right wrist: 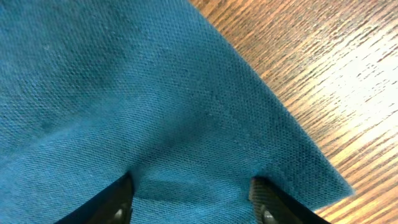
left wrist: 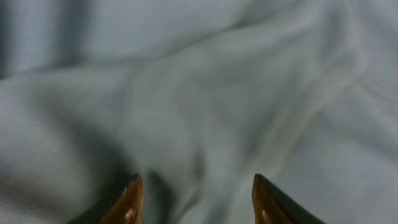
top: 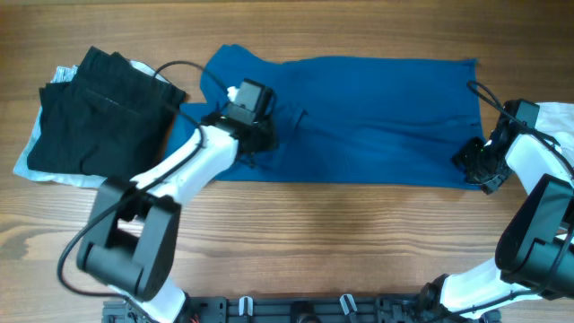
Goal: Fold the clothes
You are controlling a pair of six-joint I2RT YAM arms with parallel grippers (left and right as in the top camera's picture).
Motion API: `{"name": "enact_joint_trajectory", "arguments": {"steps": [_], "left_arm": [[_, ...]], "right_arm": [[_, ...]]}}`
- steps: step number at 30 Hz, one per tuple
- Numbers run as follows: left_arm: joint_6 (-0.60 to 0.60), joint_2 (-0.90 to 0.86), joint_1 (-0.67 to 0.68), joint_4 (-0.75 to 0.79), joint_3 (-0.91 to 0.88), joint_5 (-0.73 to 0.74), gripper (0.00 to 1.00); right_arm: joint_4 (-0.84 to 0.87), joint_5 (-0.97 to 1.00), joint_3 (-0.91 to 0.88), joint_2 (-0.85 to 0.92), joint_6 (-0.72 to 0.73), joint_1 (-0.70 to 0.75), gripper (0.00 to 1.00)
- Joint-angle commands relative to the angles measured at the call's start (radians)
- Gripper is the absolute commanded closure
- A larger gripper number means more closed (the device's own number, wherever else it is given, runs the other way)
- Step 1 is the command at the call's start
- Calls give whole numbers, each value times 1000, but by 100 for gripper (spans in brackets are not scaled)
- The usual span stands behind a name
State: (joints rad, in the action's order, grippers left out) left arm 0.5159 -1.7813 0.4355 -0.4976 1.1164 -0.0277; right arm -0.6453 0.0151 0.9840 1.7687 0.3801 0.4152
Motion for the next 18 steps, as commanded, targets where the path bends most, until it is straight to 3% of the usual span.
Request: {"name": "enact_joint_trajectory", "arguments": {"steps": [1, 3, 8, 11, 15, 18], "left_arm": [[-11, 165, -54, -158, 8, -97, 41], [-11, 188, -102, -253, 7, -124, 41], [-11, 180, -158, -277, -87, -95, 43], [-11, 180, -159, -245, -173, -93, 42], [-11, 179, -159, -114, -291, -114, 41], [-11, 179, -159, 21, -384, -147, 39]], "right_arm": [[-34, 0, -38, 24, 13, 29, 29], [-34, -6, -38, 24, 13, 33, 20], [-46, -32, -38, 24, 11, 33, 27], [-48, -37, -38, 24, 12, 33, 52], [-59, -39, -38, 24, -5, 33, 78], [-80, -26, -38, 24, -13, 33, 84]]}}
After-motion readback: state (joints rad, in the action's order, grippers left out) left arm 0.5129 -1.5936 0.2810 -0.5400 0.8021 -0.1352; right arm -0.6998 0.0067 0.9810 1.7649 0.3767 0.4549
